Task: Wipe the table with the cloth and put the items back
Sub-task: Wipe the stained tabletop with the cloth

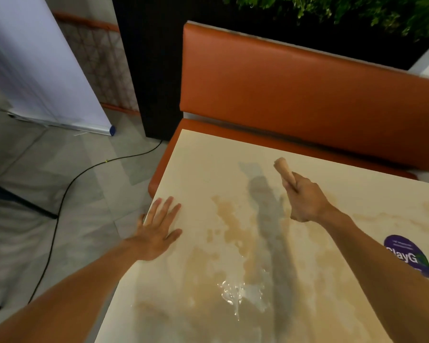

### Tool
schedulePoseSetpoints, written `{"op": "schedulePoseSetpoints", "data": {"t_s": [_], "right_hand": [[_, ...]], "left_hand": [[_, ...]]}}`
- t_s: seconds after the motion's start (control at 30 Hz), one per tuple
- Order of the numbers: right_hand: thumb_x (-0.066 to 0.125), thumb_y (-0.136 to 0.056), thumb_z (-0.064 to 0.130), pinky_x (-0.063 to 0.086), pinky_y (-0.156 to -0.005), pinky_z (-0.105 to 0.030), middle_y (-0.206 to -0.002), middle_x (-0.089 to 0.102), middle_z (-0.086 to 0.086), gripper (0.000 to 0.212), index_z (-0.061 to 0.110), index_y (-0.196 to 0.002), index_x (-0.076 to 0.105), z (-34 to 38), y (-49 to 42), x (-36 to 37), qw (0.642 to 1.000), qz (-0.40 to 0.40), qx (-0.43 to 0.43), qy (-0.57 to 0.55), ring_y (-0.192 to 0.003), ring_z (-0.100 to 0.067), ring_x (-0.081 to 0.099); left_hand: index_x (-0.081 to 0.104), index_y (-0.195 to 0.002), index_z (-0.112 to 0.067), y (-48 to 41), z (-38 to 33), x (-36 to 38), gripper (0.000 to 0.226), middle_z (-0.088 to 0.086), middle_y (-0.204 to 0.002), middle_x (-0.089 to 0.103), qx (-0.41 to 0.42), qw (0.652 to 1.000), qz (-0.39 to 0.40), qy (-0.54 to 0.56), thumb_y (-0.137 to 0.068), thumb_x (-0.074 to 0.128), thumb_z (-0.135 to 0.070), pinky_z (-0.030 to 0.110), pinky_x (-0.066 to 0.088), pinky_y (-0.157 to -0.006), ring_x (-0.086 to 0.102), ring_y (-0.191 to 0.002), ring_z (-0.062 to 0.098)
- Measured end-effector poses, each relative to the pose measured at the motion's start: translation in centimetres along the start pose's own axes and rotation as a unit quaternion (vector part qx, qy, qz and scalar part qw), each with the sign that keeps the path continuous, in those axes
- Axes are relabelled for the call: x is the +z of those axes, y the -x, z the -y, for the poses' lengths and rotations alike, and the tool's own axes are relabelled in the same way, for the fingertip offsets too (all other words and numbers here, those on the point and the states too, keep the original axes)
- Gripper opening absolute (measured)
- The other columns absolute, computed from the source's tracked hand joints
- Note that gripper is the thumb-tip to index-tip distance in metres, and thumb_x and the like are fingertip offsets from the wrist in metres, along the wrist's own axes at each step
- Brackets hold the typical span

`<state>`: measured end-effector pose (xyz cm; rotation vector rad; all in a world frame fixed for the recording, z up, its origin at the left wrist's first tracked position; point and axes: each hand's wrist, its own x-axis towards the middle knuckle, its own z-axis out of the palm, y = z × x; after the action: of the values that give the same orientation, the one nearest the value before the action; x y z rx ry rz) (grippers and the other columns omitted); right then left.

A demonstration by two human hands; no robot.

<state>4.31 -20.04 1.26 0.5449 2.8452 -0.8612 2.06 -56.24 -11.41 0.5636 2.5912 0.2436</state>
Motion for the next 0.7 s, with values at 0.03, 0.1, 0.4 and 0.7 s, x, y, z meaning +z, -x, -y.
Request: {"op": "schedulePoseSetpoints", "data": {"t_s": [0.03, 0.1, 0.4, 0.7], "right_hand": [[0.037, -0.102, 0.034, 0.057, -0.067, -0.037, -0.115, 0.062, -0.005, 0.042, 0.028, -0.145, 0.036, 0.4, -0.8, 0.6, 0.999, -0.008, -0.013, 0.031, -0.085, -0.022, 0.062], [0.035, -0.103, 0.035, 0.055, -0.086, -0.047, -0.136, 0.053, -0.007, 0.051, 0.031, -0.151, 0.02, 1.1, -2.2, 2.6, 0.995, 0.005, -0.047, 0.092, -0.102, -0.027, 0.06], [0.038, -0.098, 0.028, -0.003, -0.111, -0.069, -0.162, -0.01, -0.005, 0.066, 0.024, -0.153, 0.0, 2.6, -2.1, 13.4, 0.975, 0.05, 0.028, 0.213, -0.147, -0.041, -0.011], [0.034, -0.099, 0.032, -0.011, -0.113, -0.064, -0.162, -0.015, 0.0, 0.068, 0.027, -0.154, -0.005, 3.6, -1.4, 15.4, 0.982, 0.057, 0.022, 0.18, -0.146, -0.037, -0.019]], "left_hand": [[-0.024, -0.148, -0.04, 0.0, 0.1, -0.2, 0.067, -0.016, -0.149, -0.044, -0.002, 1.0, -0.001, -0.007, -0.097, 0.016, -0.06, 0.054, -0.001, -0.119, -0.039, -0.139, 0.012], [-0.026, -0.146, -0.042, -0.3, -0.1, -0.2, 0.066, -0.018, -0.147, -0.046, -0.002, 1.0, 0.004, -0.011, -0.097, 0.014, -0.061, 0.055, 0.0, -0.119, -0.04, -0.138, 0.012], [-0.032, -0.142, -0.045, -0.6, 0.4, 1.1, 0.07, -0.022, -0.145, -0.046, 0.005, 1.0, -0.011, -0.027, -0.083, -0.005, -0.071, 0.052, 0.009, -0.118, -0.043, -0.135, 0.008], [-0.036, -0.141, -0.041, -0.6, 0.4, 1.5, 0.07, -0.016, -0.147, -0.047, 0.008, 0.999, -0.007, -0.044, -0.084, -0.008, -0.069, 0.048, 0.018, -0.115, -0.05, -0.13, 0.01]]}}
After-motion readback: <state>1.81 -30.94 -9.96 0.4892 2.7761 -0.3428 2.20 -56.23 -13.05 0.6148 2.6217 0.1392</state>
